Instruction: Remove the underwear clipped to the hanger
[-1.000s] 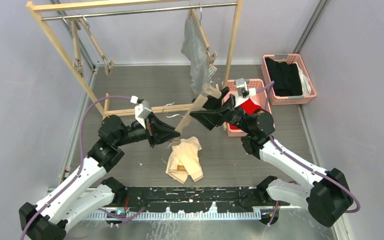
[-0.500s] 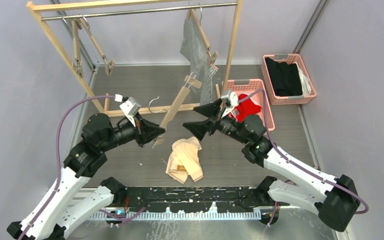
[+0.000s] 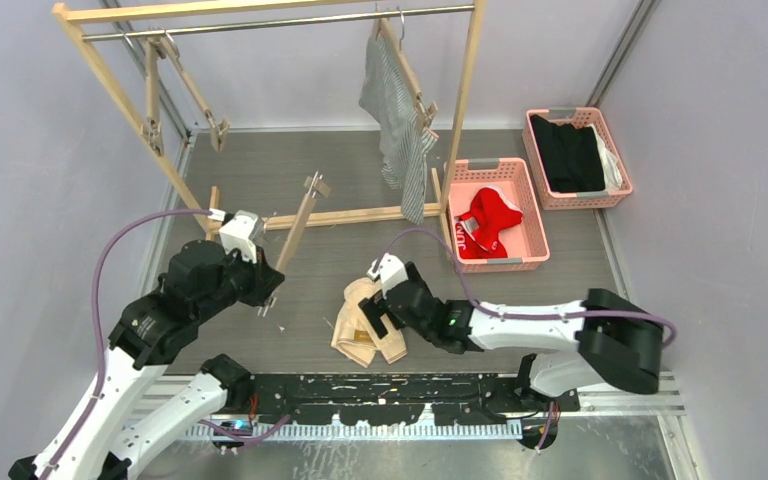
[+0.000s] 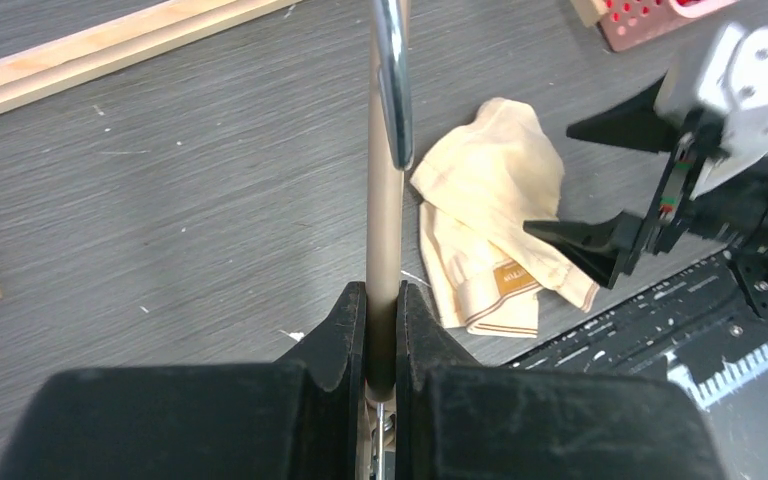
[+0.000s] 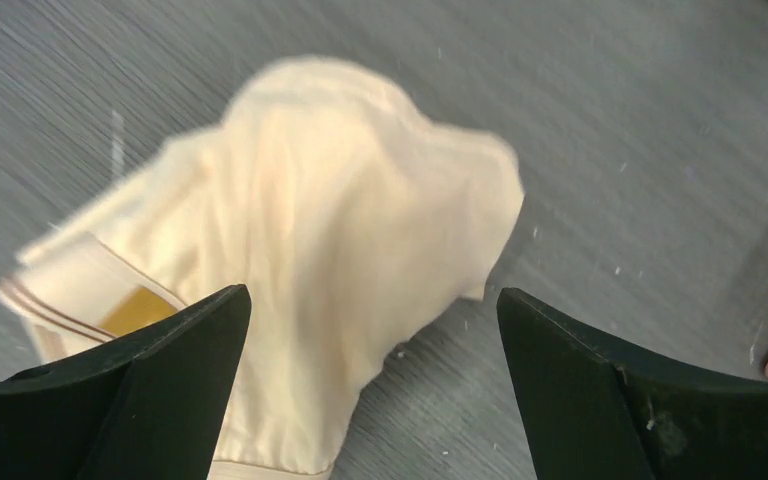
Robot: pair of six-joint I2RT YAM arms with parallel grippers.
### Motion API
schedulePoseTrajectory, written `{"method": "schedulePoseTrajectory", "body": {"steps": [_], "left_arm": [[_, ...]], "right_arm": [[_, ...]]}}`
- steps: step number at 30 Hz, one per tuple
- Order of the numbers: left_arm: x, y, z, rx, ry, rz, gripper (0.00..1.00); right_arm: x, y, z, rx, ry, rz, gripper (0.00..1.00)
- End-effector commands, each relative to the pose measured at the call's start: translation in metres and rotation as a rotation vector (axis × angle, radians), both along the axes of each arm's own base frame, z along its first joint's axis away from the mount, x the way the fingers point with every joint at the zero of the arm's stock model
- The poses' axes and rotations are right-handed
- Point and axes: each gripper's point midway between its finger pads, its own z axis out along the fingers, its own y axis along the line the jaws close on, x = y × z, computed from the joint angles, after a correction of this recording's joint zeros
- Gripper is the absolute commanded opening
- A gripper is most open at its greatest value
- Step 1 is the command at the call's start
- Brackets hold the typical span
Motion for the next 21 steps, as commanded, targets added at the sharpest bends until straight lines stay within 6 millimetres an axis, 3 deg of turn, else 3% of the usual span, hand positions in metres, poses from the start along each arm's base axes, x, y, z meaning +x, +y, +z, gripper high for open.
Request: {"method": "schedulePoseTrajectory", "body": {"steps": [1,6,7,8,10,12,14,17,21], "left_arm": [[0.026,0.005,0.023,-0.006,-0.084,0.097,0.00],[0.044,0.011,0.028,0.034,-0.096,0.174,0.00],[0.047,0.011,0.029,0.038,-0.098,0.181,0.00],[0.050,0.010,0.030,0.039,-0.102,0.185,0.00],[0.056,0.004,0.035,0.021,-0.120,0.180,0.00],[0.061,-0.003,0.043,-0.004,-0.139,0.162,0.00],[0.067,-0.009,0.050,-0.007,-0.151,0.150,0.00],[0.080,-0.015,0.066,0.014,-0.175,0.151,0.00],[0.097,-0.029,0.096,0.023,-0.233,0.142,0.00]], "right_arm": [[0.010,-0.001,-0.015,-0.023,-0.037,-0.105,1.00],[0.012,0.011,-0.029,-0.024,-0.020,-0.099,1.00],[0.012,0.013,-0.032,-0.029,-0.014,-0.102,0.94],[0.012,0.014,-0.035,-0.040,-0.007,-0.105,0.82],[0.012,0.014,-0.044,-0.067,0.015,-0.117,0.37],[0.012,0.012,-0.050,-0.090,0.033,-0.139,0.05],[0.013,0.006,-0.050,-0.104,0.032,-0.166,0.01],[0.020,-0.010,-0.033,-0.089,-0.014,-0.241,0.01],[0.031,-0.040,0.016,-0.025,-0.118,-0.376,0.01]]}}
